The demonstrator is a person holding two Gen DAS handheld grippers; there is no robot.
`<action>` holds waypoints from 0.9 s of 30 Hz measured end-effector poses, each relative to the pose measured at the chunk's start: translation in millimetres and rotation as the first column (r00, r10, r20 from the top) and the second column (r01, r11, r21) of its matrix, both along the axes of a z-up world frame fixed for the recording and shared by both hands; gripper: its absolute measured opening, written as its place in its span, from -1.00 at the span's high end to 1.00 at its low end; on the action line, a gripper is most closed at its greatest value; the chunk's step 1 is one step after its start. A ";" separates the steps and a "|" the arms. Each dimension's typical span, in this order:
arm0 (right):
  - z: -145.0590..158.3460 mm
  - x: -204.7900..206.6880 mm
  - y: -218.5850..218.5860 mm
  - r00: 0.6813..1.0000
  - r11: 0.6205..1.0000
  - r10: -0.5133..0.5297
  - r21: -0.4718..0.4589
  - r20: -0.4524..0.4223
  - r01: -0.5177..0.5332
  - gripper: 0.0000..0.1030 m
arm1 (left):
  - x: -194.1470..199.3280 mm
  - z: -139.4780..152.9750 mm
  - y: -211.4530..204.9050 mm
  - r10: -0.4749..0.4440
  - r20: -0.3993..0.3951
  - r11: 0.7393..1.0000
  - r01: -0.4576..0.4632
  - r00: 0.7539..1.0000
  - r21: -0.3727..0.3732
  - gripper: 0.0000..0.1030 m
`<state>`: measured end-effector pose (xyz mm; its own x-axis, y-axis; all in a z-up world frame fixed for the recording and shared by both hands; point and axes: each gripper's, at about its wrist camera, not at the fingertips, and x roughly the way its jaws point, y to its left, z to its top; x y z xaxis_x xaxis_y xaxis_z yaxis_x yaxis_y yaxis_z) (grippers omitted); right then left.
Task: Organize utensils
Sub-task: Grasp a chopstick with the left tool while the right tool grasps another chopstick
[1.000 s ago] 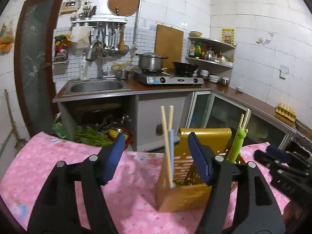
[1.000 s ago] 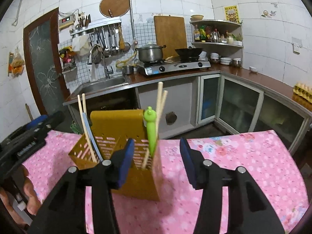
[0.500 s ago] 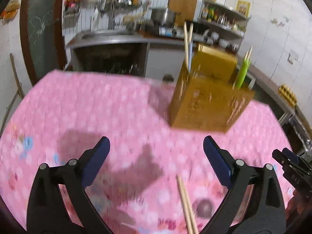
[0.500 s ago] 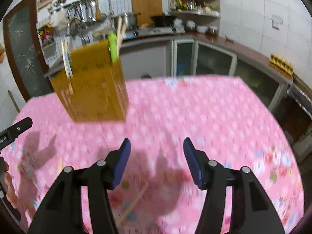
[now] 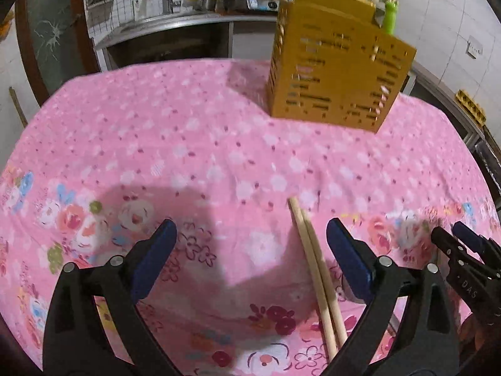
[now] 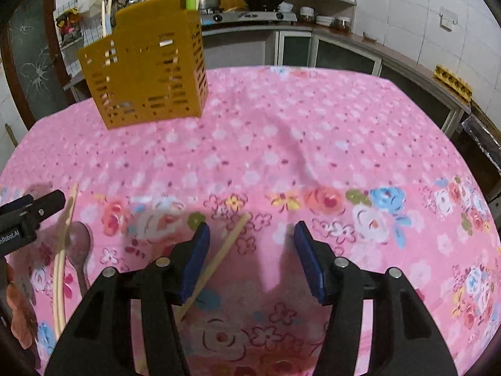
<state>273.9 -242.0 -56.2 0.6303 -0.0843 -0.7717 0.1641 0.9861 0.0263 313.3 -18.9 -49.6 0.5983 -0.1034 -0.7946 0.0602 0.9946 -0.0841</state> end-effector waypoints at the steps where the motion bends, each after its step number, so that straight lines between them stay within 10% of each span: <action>1: 0.4 -0.5 -0.3 1.000 1.000 -0.001 -0.001 0.002 0.001 -0.08 | 0.9 -3.5 0.1 -0.007 -0.013 1.000 0.007 1.000 -0.011 -0.80; 9: -0.3 -1.1 7.0 1.000 0.999 0.024 -0.025 -0.014 -0.024 0.13 | -3.0 -8.4 -17.0 -0.073 0.004 0.996 0.072 0.997 0.061 -0.44; 21: 1.4 3.9 8.8 0.993 0.993 0.120 0.010 -0.016 -0.120 0.63 | -2.6 -4.6 -23.5 -0.163 0.020 0.986 0.162 0.986 0.041 0.64; 27: 2.3 10.3 5.1 0.990 0.989 0.144 0.018 -0.014 -0.144 0.71 | 0.8 -3.3 -22.5 -0.181 0.018 0.983 0.181 0.983 0.022 0.71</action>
